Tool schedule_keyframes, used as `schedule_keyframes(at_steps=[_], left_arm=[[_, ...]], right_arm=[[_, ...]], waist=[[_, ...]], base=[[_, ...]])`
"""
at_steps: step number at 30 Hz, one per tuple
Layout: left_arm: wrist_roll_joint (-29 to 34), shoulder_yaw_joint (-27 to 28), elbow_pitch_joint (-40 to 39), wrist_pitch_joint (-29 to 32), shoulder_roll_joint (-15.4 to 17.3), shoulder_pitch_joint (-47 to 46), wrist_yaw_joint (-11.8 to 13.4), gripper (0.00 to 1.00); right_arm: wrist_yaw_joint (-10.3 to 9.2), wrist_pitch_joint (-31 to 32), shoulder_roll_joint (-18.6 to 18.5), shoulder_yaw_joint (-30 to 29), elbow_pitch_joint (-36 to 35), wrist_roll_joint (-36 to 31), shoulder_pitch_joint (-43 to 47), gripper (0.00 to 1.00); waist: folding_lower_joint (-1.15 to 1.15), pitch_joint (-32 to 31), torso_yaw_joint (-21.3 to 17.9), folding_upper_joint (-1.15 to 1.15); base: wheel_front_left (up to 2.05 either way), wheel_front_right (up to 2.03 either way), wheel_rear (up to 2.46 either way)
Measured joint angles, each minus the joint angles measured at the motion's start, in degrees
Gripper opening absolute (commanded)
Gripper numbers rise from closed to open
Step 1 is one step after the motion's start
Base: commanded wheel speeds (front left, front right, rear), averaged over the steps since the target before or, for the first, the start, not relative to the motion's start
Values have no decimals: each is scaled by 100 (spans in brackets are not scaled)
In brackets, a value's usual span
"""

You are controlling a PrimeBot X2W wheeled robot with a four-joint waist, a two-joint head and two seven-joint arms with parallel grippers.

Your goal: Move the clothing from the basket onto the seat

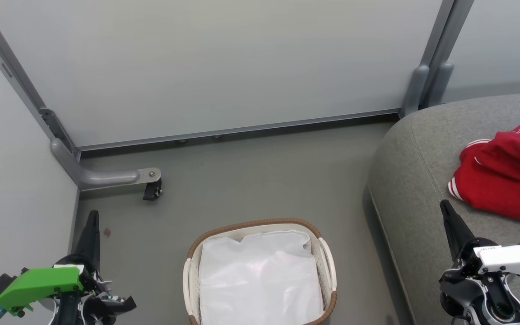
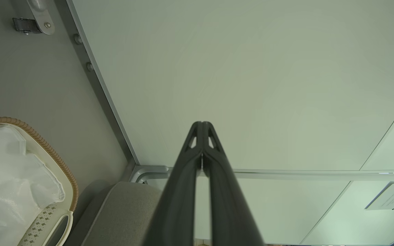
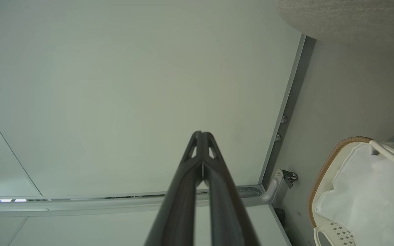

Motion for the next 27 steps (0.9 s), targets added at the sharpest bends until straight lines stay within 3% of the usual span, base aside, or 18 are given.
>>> schedule_keyframes(at_steps=[27], left_arm=[[0, 0, 0, 0, 0, 0, -1, 0]], right_arm=[[0, 0, 0, 0, 0, 0, 1, 0]], waist=[[0, 0, 0, 0]], base=[[0, 0, 0]])
